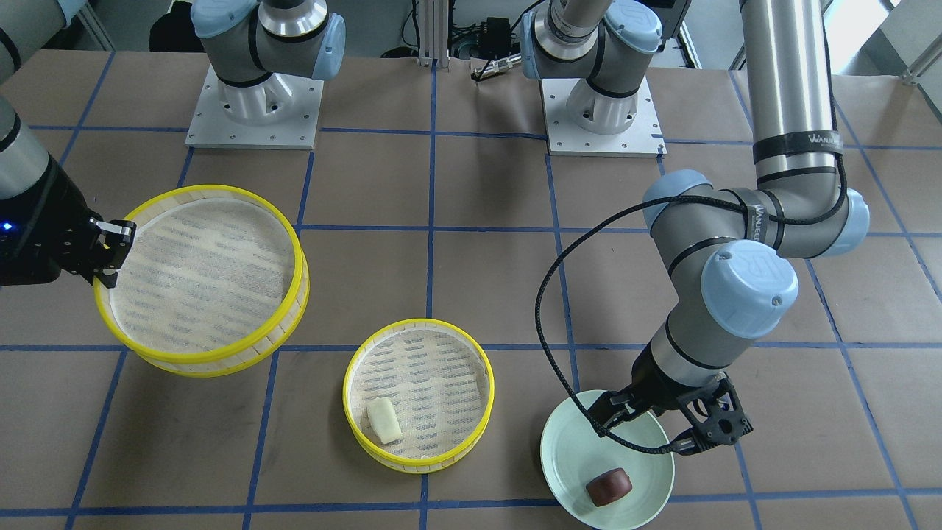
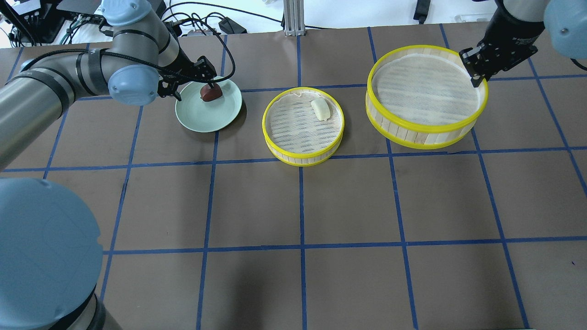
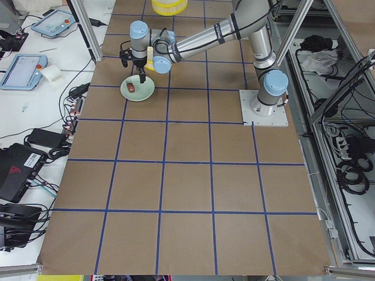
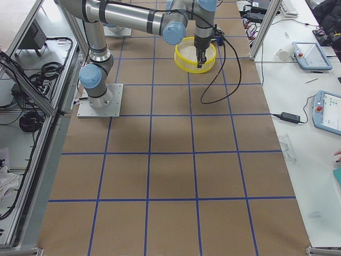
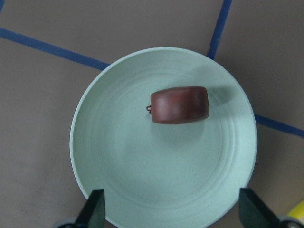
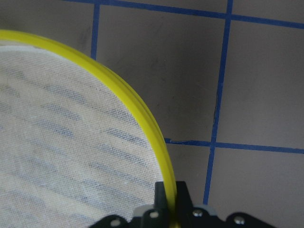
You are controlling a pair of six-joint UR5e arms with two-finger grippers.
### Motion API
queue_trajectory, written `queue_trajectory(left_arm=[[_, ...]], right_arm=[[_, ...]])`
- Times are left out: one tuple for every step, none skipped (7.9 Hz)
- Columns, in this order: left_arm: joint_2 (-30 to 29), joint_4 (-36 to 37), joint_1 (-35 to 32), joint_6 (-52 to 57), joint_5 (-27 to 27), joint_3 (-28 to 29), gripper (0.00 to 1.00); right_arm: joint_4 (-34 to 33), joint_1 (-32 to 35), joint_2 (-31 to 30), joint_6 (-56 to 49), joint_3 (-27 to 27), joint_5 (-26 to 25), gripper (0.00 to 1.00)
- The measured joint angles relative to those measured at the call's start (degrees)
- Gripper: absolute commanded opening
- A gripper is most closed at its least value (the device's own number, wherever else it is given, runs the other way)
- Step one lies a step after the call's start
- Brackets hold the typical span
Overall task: Place buns in different layers of steamer
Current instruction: 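Move the left gripper back to the brown bun on the plate, then restack the top tier with the right gripper while the left grasps the brown bun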
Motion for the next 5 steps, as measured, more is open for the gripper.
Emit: queue_trajectory(left_arm=[[-1.86,2.63,0.09,0.39,-0.11,0.16,1.00],[-3.88,4.71,0.11,0.92,-0.13,0.57,1.00],[-5.43,5.94,0.13,1.19,-0.33,1.39,1.00],[-6.55,6.55,0.14,1.30,-0.52,2.28,1.00],[-7.45,6.84,0.14,1.38,-0.57,2.88,1.00]], right_arm=[[-0.05,0.05,0.01,0.11,0.00,0.06,0.00],[-0.13,0.12,0.02,0.38,0.01,0.23,0.00],[-0.29,0.28,0.01,0.89,0.06,0.89,0.00],[-0.46,0.54,0.16,1.79,0.12,1.58,0.00],[-1.00,1.31,0.57,2.97,0.15,1.94,0.00]])
